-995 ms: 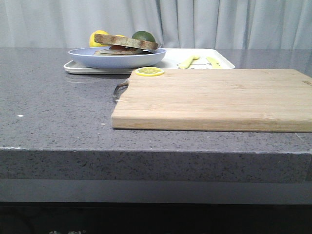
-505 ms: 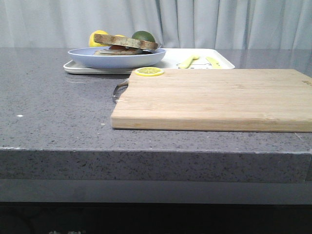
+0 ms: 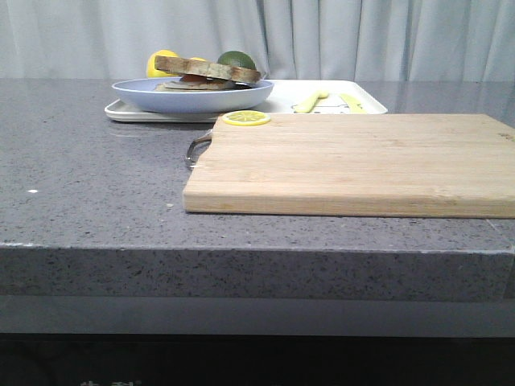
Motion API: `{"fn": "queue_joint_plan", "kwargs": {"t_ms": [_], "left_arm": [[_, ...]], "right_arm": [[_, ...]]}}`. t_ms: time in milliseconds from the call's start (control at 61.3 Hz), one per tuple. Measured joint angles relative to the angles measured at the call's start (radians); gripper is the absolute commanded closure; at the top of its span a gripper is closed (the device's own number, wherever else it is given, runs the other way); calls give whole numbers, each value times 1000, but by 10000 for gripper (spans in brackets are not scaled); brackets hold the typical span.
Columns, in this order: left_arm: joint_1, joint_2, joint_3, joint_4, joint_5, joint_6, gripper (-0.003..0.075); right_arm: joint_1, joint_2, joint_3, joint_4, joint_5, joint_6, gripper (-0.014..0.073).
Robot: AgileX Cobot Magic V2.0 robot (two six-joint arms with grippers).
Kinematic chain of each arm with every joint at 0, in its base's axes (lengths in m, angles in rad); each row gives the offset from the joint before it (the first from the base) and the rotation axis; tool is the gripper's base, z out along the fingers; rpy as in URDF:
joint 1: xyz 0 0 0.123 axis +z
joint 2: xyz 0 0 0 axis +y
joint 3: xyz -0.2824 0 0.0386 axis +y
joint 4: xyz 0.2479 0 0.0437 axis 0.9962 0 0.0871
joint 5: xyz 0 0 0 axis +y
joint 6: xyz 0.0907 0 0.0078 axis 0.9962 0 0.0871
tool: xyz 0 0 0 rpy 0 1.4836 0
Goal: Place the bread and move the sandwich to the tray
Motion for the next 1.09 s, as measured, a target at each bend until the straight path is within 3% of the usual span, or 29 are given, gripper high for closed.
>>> {"fn": "queue_joint_plan", "kwargs": {"t_ms": [1092], "left_arm": [[0,0,0,0,-4,11,738]], "right_arm": [[0,0,0,0,0,0,661]]}}
